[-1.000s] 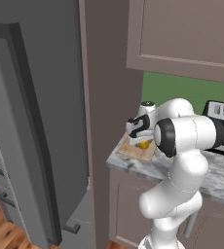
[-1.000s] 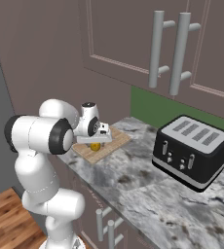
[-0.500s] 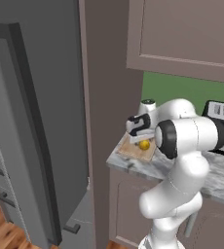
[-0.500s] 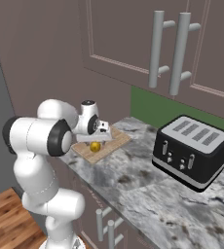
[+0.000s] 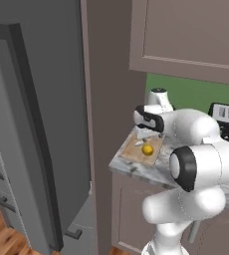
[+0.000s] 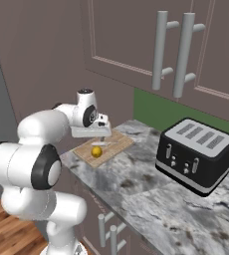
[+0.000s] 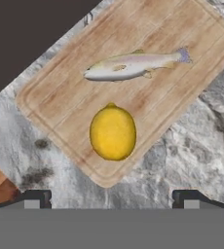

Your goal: Retrieve a lemon from the fridge and place it on the cutting board with the fish.

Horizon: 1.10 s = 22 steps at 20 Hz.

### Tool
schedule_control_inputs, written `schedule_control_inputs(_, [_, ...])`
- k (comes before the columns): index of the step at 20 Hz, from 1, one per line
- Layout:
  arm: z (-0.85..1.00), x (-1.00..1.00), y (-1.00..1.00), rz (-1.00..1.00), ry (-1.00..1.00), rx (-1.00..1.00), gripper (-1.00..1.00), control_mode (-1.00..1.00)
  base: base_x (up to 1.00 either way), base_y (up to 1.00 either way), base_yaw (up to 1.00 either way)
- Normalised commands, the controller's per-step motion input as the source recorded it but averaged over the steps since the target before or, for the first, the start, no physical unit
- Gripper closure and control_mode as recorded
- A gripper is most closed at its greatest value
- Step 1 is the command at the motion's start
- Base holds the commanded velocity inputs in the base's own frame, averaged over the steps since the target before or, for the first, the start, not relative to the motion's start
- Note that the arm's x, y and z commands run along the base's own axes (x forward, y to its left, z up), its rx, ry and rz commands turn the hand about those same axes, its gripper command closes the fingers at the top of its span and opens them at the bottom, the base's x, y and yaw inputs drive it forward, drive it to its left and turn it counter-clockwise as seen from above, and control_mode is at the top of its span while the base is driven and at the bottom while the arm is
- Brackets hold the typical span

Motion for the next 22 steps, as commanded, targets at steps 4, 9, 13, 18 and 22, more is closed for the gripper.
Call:
schedule_control_inputs(4, [0.24,-1.0,0.0,-0.01,0.0,0.05,-1.0,-1.0,0.0,0.0,0.0])
schedule_control_inputs(9, [0.44,-1.0,0.0,-0.1,0.0,0.03,-1.0,-1.0,0.0,0.0,0.0])
schedule_control_inputs(13, [0.75,-1.0,0.0,-0.15,0.0,0.0,-1.0,-1.0,0.0,0.0,0.0])
schedule_control_inputs(18, [0.65,-0.81,0.0,-0.15,0.0,0.0,-1.0,-1.0,0.0,0.0,0.0])
schedule_control_inputs(22, [0.49,-0.68,0.0,-0.15,0.0,0.0,-1.0,-1.0,0.0,0.0,0.0])
